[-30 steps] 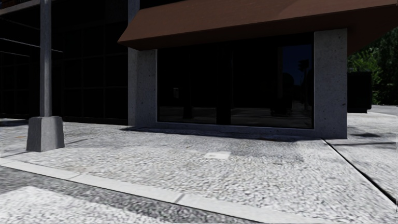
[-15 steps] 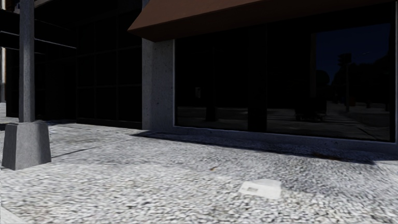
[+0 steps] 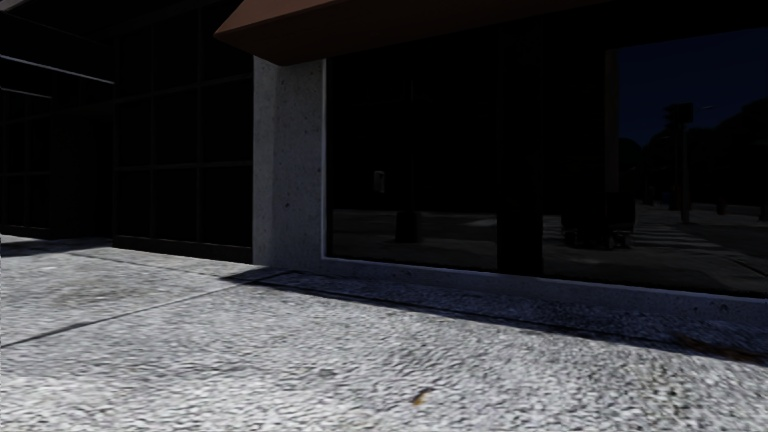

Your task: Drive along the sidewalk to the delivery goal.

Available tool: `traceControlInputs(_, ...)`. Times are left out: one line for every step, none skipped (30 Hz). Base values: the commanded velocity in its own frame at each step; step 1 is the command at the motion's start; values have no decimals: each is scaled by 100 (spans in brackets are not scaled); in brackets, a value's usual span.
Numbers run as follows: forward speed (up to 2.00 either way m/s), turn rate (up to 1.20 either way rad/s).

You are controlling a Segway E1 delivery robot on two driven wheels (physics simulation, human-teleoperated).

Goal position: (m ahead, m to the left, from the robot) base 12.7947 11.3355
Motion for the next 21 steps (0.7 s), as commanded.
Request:
traceControlInputs(131, 28)
traceControlInputs(131, 28)
traceControlInputs(131, 28)
traceControlInputs(131, 29)
traceControlInputs(131, 30)
traceControlInputs(131, 35)
traceControlInputs(131, 35)
traceControlInputs(131, 38)
traceControlInputs(131, 39)
traceControlInputs(131, 41)
traceControlInputs(131, 41)
traceControlInputs(131, 44)
traceControlInputs(131, 47)
traceControlInputs(131, 48)
traceControlInputs(131, 51)
traceControlInputs(131, 51)
traceControlInputs(131, 54)
traceControlInputs(131, 59)
traceControlInputs(131, 65)
traceControlInputs(131, 65)
traceControlInputs(131, 66)
